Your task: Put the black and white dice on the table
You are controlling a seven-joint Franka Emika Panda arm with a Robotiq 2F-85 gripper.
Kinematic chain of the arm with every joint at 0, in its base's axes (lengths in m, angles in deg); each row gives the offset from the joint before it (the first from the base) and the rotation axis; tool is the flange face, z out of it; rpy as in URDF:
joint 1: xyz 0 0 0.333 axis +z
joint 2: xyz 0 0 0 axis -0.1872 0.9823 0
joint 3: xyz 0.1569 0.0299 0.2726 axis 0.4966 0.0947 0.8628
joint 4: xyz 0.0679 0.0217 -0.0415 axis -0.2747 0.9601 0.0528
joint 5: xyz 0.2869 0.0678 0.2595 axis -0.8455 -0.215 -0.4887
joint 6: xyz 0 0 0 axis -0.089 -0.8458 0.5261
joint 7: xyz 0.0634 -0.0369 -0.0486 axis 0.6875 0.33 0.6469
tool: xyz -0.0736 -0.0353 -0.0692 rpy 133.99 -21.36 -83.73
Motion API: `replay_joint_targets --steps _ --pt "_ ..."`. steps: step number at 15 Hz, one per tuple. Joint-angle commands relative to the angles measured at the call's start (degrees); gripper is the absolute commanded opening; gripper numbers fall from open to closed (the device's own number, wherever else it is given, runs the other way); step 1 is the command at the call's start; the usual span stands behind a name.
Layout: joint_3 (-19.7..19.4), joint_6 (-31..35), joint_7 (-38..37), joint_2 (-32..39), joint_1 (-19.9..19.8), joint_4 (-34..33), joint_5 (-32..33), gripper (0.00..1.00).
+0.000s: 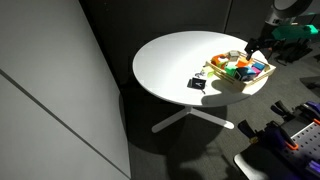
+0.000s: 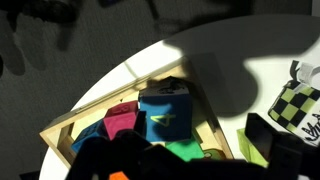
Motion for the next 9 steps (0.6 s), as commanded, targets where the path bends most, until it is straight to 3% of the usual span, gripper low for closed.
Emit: replay_joint_targets --steps 1,9 --pt "-0.68 -1.79 -1.35 4.22 -0.22 -3.18 0.67 1.0" --pt "-1.8 -0.84 -0.75 14.55 -0.35 -9.42 -0.14 1.0"
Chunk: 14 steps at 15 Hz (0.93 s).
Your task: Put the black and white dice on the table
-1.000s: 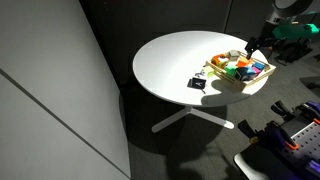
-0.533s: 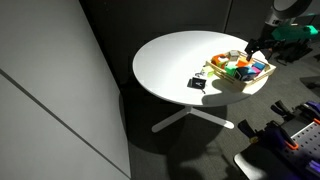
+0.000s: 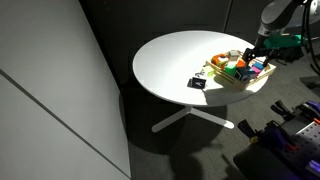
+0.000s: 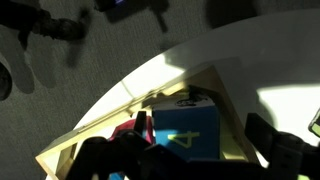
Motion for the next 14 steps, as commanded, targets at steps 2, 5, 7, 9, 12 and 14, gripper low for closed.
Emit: replay_joint_targets --steps 2,5,7,9,12,14 --pt "-0.22 -0.4 -0.14 5.77 -0.22 -5.41 -0.27 1.0" --pt "-0.36 -0.46 -0.73 9.11 0.02 -8.29 -0.02 1.0" --pt "-0.41 -0.73 -0.73 11.13 0.0 -10.14 -0.02 1.0" --pt "-0.39 -0.92 -0.63 13.22 -0.08 -11.95 -0.11 1.0" --pt "-0.31 -1.04 -0.72 16.0 -0.01 -14.17 -0.19 1.0" --pt "-0.28 -1.0 -1.05 17.47 0.16 -15.27 -0.28 0.72"
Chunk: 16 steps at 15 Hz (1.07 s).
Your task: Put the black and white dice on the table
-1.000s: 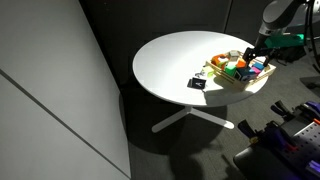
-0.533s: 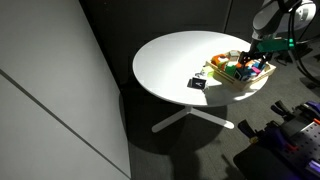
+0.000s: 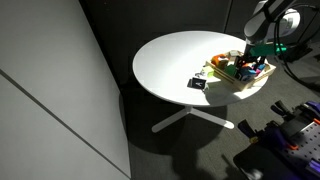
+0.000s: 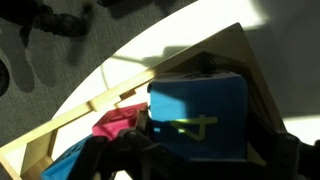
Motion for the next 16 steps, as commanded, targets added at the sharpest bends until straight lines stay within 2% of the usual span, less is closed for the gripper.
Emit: replay_joint_targets --steps 1,2,3,9,13,14,16 --pt "-0.09 -1.28 -1.12 2.85 0.3 -3.31 -0.3 0.68" --pt "-0.04 -1.3 -1.2 2.74 0.47 -3.26 -0.31 0.68" --pt "0.05 -1.71 -1.18 2.31 0.6 -3.09 -0.35 0.62" --pt "0.8 -3.6 -0.82 -1.46 0.94 -1.55 -0.86 0.22" --pt "1.42 -4.94 -0.51 -4.44 1.14 -0.52 -1.21 0.09" --pt "1.66 -5.23 -0.31 -5.49 1.14 -0.15 -1.51 0.11" --pt "2.1 -6.05 0.02 -7.25 1.06 0.28 -2.05 0.08"
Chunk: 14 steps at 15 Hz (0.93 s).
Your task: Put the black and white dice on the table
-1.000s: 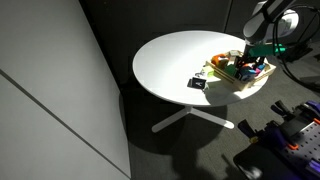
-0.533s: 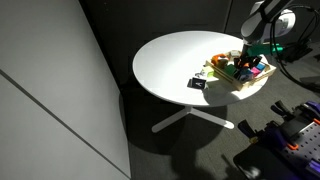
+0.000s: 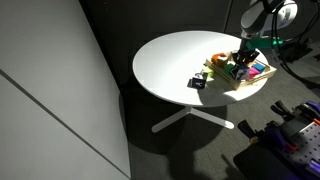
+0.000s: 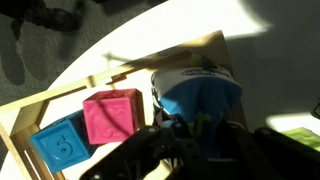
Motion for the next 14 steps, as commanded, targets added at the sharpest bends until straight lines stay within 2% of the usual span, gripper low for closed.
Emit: replay_joint_targets --steps 1,3,8,14 --pt "0.96 -2.31 0.18 -5.21 -0.13 2.31 -1.78 0.1" --pt "1.55 -2.61 0.53 -7.01 -0.21 2.89 -2.8 0.08" --pt "3.67 -2.4 2.62 -9.64 -0.4 3.59 -7.13 0.1" --pt "7.38 -0.9 7.14 -7.44 -0.39 1.48 -14.97 0.08"
